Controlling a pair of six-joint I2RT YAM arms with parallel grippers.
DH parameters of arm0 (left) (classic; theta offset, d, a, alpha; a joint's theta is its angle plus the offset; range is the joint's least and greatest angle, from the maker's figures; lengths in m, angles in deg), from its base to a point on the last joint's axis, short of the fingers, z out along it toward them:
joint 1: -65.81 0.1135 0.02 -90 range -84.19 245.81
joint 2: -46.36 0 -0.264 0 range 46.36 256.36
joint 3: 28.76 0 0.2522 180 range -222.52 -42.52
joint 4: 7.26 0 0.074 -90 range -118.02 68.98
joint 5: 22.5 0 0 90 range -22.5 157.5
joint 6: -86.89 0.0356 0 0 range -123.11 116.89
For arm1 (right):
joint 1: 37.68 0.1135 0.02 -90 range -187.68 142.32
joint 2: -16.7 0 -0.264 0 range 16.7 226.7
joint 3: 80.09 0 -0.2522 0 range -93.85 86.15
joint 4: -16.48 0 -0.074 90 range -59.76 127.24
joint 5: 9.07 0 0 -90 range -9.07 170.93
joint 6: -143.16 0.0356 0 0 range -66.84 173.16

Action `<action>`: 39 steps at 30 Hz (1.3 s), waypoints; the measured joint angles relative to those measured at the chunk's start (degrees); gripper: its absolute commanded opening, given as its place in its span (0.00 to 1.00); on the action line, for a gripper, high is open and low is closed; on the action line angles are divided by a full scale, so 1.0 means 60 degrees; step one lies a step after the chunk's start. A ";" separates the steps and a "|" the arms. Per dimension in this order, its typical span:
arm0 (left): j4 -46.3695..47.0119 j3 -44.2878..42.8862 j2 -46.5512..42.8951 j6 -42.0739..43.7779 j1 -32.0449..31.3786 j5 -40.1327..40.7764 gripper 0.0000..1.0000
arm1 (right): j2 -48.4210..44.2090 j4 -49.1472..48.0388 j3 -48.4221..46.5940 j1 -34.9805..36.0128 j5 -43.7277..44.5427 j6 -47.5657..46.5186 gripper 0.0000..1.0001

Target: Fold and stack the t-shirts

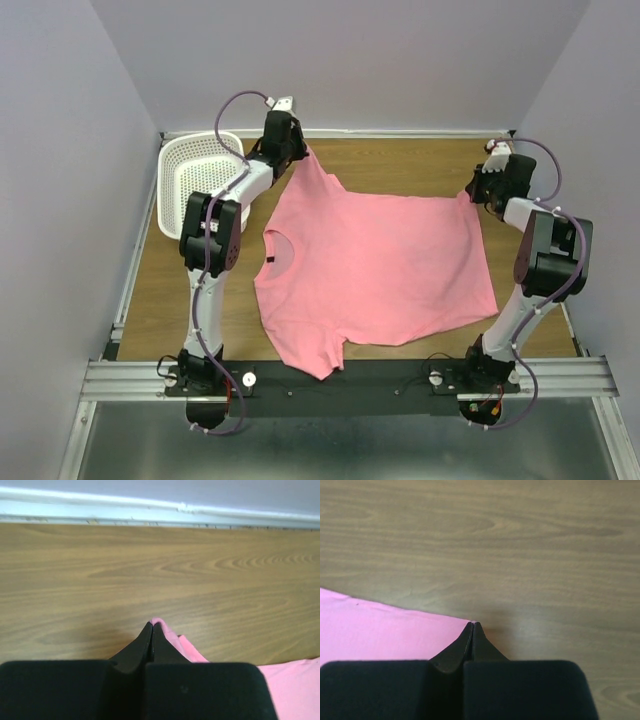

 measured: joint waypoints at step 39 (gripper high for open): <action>0.1989 0.3457 -0.2473 0.0619 0.0750 -0.1184 0.00 | 0.0488 -0.1151 -0.0339 -0.1523 -0.1421 0.1392 0.01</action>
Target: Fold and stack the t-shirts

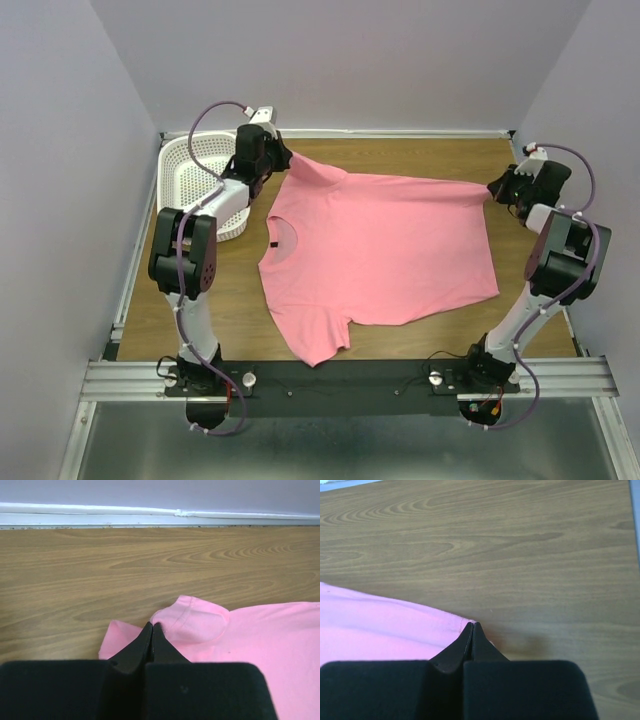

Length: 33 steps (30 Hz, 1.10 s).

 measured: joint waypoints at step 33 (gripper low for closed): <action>0.1246 0.3810 -0.3158 -0.0288 0.0000 -0.0980 0.00 | -0.1096 -0.0171 0.1330 -0.0499 -0.1053 0.0007 0.01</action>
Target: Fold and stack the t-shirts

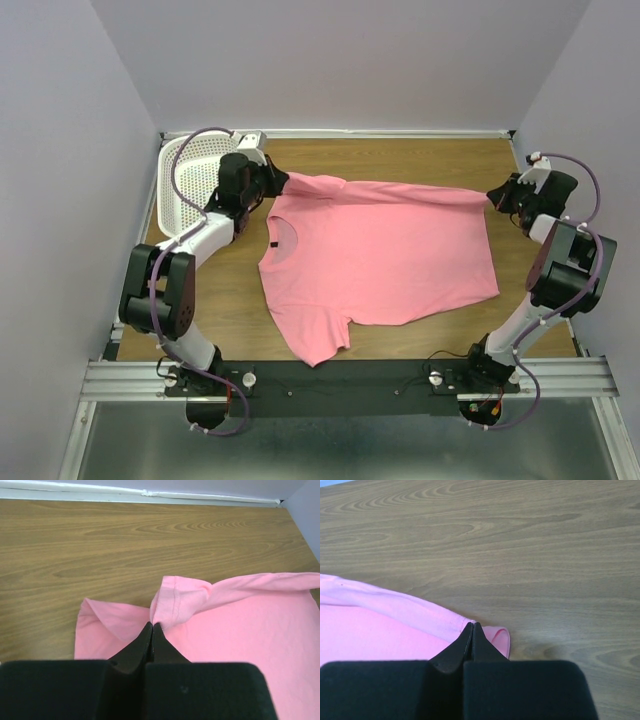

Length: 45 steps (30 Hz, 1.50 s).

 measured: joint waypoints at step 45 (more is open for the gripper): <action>0.1319 0.3195 -0.1829 -0.0729 -0.0204 -0.0146 0.00 | -0.1337 0.0288 0.0991 -0.0903 -0.0627 -0.0590 0.38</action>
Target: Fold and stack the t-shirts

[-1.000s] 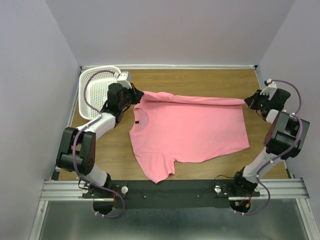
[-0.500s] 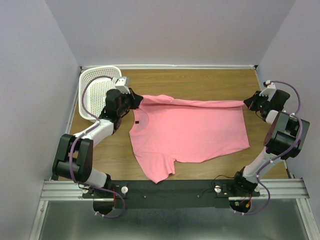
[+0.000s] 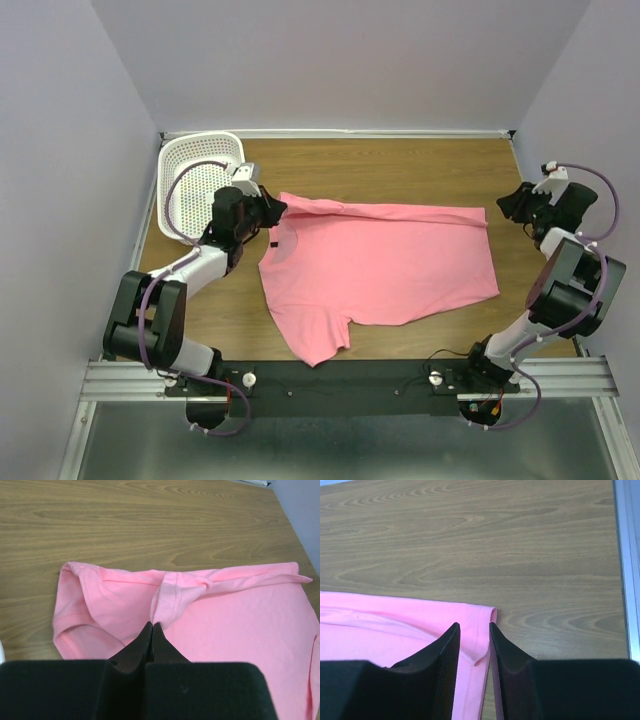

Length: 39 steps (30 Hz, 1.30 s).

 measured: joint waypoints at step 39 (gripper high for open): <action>-0.0178 0.2269 -0.2769 0.0047 -0.0546 0.0637 0.75 | -0.0506 0.2484 0.0302 -0.0015 -0.1705 -0.2131 0.53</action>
